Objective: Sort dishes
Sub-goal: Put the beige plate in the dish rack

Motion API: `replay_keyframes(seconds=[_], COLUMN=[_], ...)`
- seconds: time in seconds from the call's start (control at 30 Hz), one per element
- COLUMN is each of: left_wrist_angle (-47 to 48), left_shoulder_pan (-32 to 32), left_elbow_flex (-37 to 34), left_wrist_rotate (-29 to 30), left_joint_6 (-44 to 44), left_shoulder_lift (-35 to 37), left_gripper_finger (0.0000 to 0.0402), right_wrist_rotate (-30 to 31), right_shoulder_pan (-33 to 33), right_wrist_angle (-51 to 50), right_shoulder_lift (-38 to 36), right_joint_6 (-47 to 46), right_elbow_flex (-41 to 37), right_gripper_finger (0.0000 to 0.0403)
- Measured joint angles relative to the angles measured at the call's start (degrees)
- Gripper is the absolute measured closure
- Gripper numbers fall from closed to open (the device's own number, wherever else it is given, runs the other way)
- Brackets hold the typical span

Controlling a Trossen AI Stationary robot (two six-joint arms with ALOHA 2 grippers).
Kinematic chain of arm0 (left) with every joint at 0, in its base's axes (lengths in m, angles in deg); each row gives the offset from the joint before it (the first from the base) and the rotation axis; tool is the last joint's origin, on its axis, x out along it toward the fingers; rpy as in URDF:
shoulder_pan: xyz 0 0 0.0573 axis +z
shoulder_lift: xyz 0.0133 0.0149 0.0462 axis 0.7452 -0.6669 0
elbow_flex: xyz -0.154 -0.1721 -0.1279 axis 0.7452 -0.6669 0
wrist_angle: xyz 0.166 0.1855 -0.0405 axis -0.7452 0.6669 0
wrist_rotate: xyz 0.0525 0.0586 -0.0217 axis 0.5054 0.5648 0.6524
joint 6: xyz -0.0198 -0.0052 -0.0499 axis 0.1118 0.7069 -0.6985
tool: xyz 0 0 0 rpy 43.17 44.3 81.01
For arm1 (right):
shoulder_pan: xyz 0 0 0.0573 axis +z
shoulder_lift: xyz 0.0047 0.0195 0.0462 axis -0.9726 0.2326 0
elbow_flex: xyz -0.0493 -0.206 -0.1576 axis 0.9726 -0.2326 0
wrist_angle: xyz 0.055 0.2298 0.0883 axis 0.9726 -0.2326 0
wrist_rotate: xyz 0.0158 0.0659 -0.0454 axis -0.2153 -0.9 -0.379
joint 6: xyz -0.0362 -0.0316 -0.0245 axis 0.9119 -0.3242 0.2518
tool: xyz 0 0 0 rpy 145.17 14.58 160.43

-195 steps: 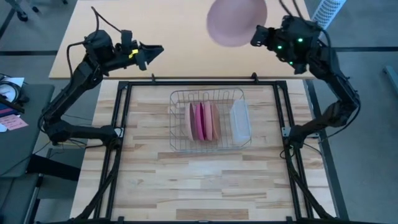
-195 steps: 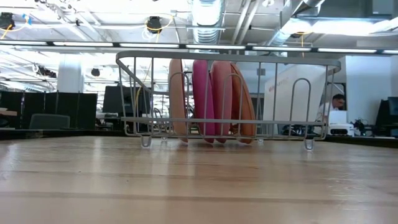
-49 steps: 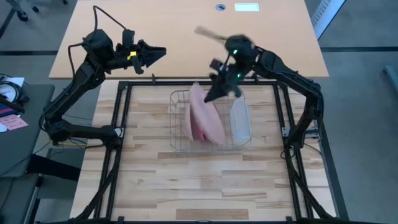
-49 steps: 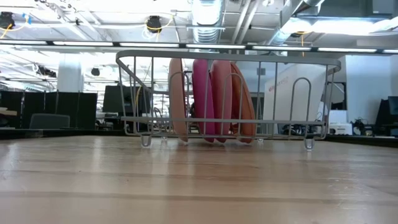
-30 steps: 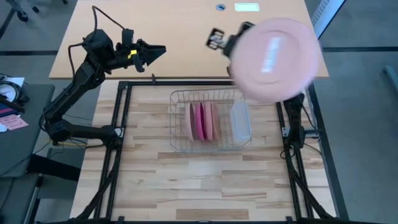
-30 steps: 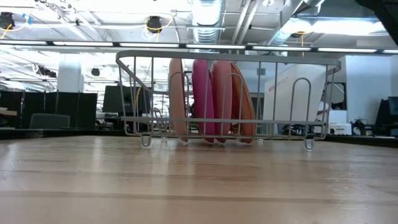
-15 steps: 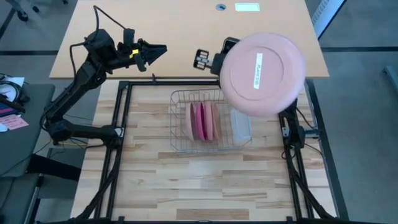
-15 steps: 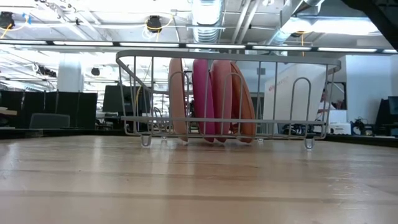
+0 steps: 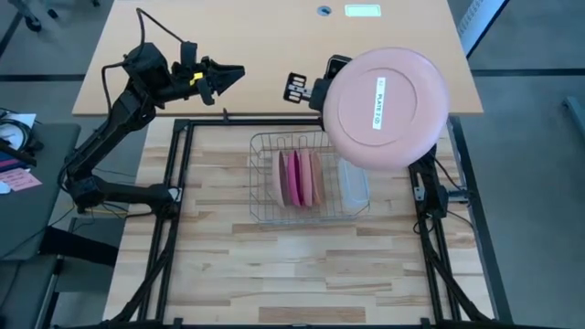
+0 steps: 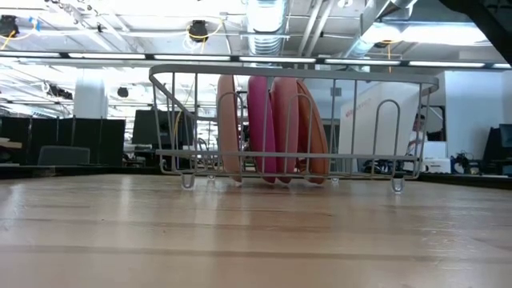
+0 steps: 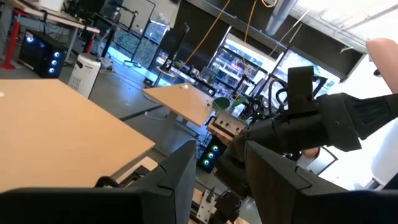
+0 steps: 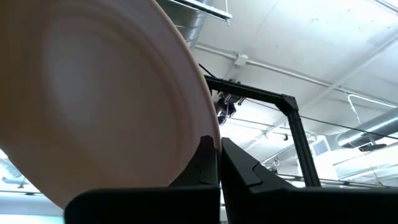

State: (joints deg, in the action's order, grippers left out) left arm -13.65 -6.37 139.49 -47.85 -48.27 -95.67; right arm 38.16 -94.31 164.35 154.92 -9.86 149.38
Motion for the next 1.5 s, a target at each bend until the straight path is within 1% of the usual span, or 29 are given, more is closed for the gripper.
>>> replay_keyframes(seconds=[0.27, 0.37, 0.43, 0.53, 0.67, 0.83, 0.93, 1.03, 1.17, 1.3, 1.43, 1.5], left_wrist_angle=[0.0, 0.0, 0.0, 0.0, 0.0, 0.0, 0.0, 0.0, 0.0, 0.2, 0.4, 0.4], left_shoulder_pan=[0.0, 0.0, 0.0, 0.0, 0.0, 0.0, 0.0, 0.0, 0.0, 0.0, 0.0, 0.1], left_elbow_flex=[0.0, 0.0, 0.0, 0.0, 0.0, 0.0, 0.0, 0.0, 0.0, 0.0, 0.0, 0.0], left_wrist_rotate=[0.0, 0.0, 0.0, 0.1, 0.6, 1.0, 1.0, 1.5, 2.0, 3.0, 3.4, 3.5], left_joint_6=[0.0, 0.0, 0.0, 0.0, 0.2, 0.2, 0.2, 0.4, 1.1, 2.2, 3.0, 3.0], left_shoulder_lift=[0.0, 0.0, 0.0, 0.0, 0.0, 0.0, 0.0, 0.0, 0.0, 0.0, 0.0, 0.0], left_gripper_finger=[0.027, 0.027, 0.027, 0.027, 0.027, 0.027, 0.027, 0.027, 0.027, 0.027, 0.027, 0.027], right_wrist_rotate=[0.0, 0.0, 0.0, -0.5, -3.7, -4.4, -3.9, -0.5, 3.9, 7.6, 14.4, 19.3], right_shoulder_pan=[-0.6, -0.9, -1.1, -1.2, -1.5, -3.4, -4.9, -6.7, -8.8, -10.5, -10.9, -10.9], right_wrist_angle=[-0.1, -1.9, -5.4, -14.1, -28.7, -50.2, -63.5, -71.3, -84.1, -92.8, -104.1, -110.6], right_shoulder_lift=[0.0, 0.0, -0.2, -0.8, -1.5, -1.9, -2.1, -6.3, -10.8, -14.3, -17.2, -18.6], right_joint_6=[0.0, 0.0, -0.3, 0.0, 7.3, 17.8, 25.6, 31.0, 39.5, 47.9, 57.2, 61.5], right_elbow_flex=[0.0, 0.0, 0.0, 0.1, 2.6, 10.7, 15.7, 13.6, 13.6, 13.6, 13.6, 13.6], right_gripper_finger=[0.0403, 0.0403, 0.0403, 0.0403, 0.0403, 0.0403, 0.0403, 0.0403, 0.0403, 0.0403, 0.0403, 0.0403])
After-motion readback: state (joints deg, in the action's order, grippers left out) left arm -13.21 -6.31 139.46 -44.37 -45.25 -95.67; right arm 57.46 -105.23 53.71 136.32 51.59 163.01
